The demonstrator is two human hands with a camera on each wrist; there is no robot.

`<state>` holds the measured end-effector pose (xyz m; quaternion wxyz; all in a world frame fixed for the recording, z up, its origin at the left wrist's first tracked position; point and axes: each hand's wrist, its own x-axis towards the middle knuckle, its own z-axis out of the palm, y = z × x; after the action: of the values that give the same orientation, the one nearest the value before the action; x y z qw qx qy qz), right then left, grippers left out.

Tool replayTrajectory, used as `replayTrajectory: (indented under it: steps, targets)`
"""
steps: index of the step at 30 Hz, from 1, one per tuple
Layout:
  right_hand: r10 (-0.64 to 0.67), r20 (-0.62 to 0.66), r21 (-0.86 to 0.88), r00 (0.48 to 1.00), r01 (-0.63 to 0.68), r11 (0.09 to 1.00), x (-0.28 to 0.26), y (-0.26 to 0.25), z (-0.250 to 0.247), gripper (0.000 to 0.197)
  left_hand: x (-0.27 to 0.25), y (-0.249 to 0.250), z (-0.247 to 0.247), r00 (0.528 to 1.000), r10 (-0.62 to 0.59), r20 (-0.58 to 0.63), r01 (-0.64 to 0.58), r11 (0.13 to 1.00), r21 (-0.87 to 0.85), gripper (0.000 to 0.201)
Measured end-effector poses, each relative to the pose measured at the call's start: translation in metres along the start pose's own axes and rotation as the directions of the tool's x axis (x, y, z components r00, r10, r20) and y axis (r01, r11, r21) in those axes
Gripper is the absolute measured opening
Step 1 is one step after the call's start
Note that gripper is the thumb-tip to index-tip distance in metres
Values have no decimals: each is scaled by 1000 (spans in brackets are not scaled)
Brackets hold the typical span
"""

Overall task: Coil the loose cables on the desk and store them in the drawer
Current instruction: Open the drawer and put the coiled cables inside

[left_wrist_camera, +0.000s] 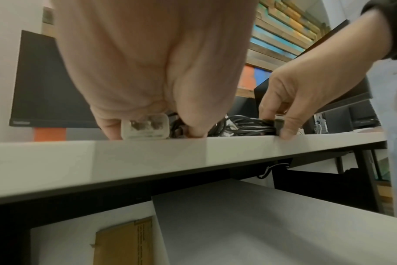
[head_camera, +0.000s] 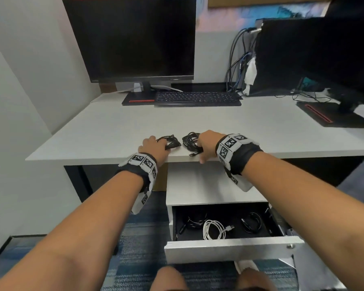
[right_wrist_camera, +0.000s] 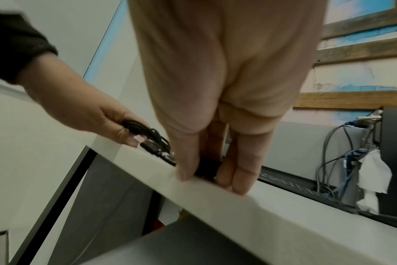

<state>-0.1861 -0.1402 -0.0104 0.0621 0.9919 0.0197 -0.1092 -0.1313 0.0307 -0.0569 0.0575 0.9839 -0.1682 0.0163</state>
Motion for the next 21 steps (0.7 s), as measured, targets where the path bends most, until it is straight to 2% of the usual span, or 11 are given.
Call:
replayTrajectory:
  steps: [2,4,7,11,15,18,21]
  targets:
    - [36,-68,5,997,-36,999,-15,5,5,7,-7,8,-2,1000,20,-5,-20,998,53,37]
    - [47,-81,18,996,-46,999,-27,11,9,17,-13,12,-3,999,45,2,-45,997,67,36]
    - [13,-64,68,998,-9,998,-47,25,11,20,-21,23,-5,995,102,19,-102,995,14,35]
    - [-23,-48,172,999,31,985,-74,35,14,24,-28,46,-8,974,197,115,-198,980,-7,34]
    - [-40,97,251,995,14,968,-103,39,38,24,-45,65,-10,951,268,158,-268,963,-20,34]
    - [-21,157,269,987,-23,963,-118,42,72,28,-64,71,1,930,325,171,-321,946,-50,30]
    - [1,229,310,973,-74,948,-124,43,110,22,-76,70,24,926,298,233,-303,953,-17,33]
